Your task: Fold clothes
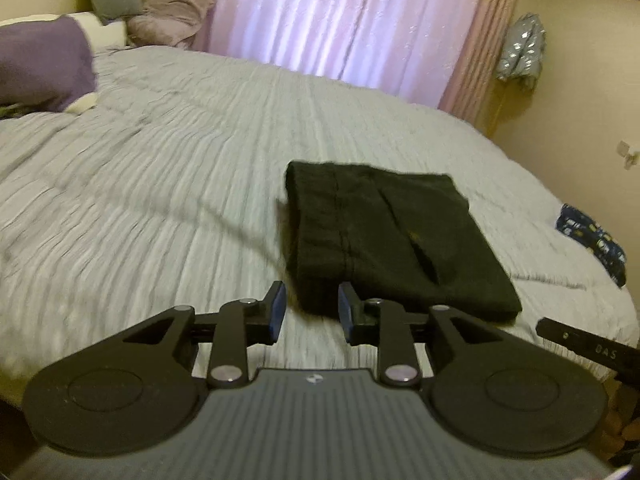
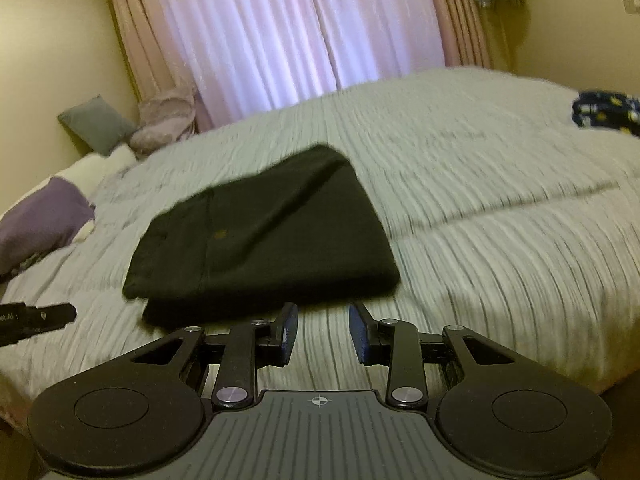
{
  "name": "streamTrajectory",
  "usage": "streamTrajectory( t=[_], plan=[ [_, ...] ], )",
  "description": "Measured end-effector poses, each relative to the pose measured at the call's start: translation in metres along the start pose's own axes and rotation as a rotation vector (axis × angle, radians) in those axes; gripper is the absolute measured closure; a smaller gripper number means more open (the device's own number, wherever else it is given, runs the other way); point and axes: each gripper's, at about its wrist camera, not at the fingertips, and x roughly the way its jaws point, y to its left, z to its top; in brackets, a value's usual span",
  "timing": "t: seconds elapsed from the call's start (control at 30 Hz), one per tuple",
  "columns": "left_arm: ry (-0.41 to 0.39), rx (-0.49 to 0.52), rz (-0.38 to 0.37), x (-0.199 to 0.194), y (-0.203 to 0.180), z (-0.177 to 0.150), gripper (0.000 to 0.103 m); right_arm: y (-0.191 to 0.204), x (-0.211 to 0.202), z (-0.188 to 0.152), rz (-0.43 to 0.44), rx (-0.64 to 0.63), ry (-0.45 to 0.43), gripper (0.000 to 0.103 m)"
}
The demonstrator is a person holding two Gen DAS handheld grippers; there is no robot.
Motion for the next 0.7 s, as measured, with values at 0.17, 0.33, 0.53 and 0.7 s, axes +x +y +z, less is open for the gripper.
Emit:
streamTrajectory(
  t=[0.17, 0.33, 0.53, 0.7],
  plan=[
    [0.004, 0.015, -0.028, 0.067, 0.026, 0.027, 0.080, 0.000, 0.048, 0.012, -0.082, -0.020, -0.034, 0.070],
    [0.128, -0.018, -0.061, 0.122, 0.051, 0.057, 0.075, 0.001, 0.081, 0.030, -0.128, -0.090, 0.043, 0.070],
    [0.311, -0.061, -0.001, 0.121, 0.053, 0.113, 0.081, -0.009, 0.092, 0.071, -0.167, 0.025, 0.280, 0.070],
    [0.384, 0.031, -0.030, 0.094, 0.007, 0.182, 0.080, -0.017, 0.069, 0.117, -0.133, 0.282, 0.387, 0.070]
  ],
)
